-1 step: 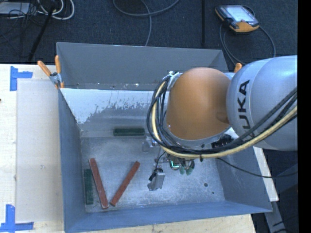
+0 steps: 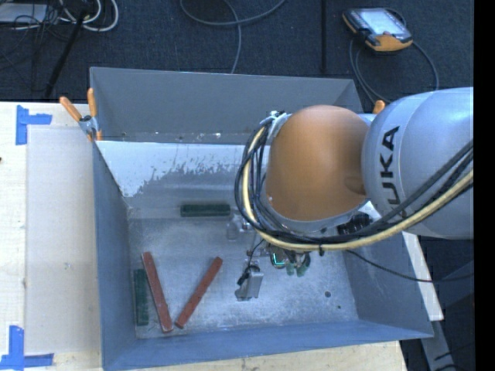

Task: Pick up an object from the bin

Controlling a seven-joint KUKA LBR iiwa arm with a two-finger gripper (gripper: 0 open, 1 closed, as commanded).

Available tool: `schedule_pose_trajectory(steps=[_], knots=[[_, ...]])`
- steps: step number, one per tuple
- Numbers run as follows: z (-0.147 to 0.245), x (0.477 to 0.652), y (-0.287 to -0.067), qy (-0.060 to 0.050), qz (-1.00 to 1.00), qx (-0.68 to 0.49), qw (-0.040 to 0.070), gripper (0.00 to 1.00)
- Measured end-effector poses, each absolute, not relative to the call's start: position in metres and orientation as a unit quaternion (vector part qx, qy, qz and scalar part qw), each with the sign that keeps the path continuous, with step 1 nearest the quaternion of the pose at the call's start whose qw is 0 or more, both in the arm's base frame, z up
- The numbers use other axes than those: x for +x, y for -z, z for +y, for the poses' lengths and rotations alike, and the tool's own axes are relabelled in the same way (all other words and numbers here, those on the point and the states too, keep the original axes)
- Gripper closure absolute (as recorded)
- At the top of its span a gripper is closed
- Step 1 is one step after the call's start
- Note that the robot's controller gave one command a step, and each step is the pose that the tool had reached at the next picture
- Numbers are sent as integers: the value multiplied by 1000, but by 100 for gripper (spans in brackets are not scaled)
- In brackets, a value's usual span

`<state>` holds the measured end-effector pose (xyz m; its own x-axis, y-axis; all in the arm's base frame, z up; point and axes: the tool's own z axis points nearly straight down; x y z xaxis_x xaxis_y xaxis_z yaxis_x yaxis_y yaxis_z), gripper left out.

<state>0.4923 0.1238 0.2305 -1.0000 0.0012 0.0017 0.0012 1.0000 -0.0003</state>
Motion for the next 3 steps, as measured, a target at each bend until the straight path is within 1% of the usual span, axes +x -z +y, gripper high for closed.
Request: schedule_pose_trajectory(steps=[1,2,3], knots=[[132,498,-180,1,-1000,0,-2,0],[188,499,-116,0,-999,41,-1,0],[192,506,-94,2,-998,61,2,0]])
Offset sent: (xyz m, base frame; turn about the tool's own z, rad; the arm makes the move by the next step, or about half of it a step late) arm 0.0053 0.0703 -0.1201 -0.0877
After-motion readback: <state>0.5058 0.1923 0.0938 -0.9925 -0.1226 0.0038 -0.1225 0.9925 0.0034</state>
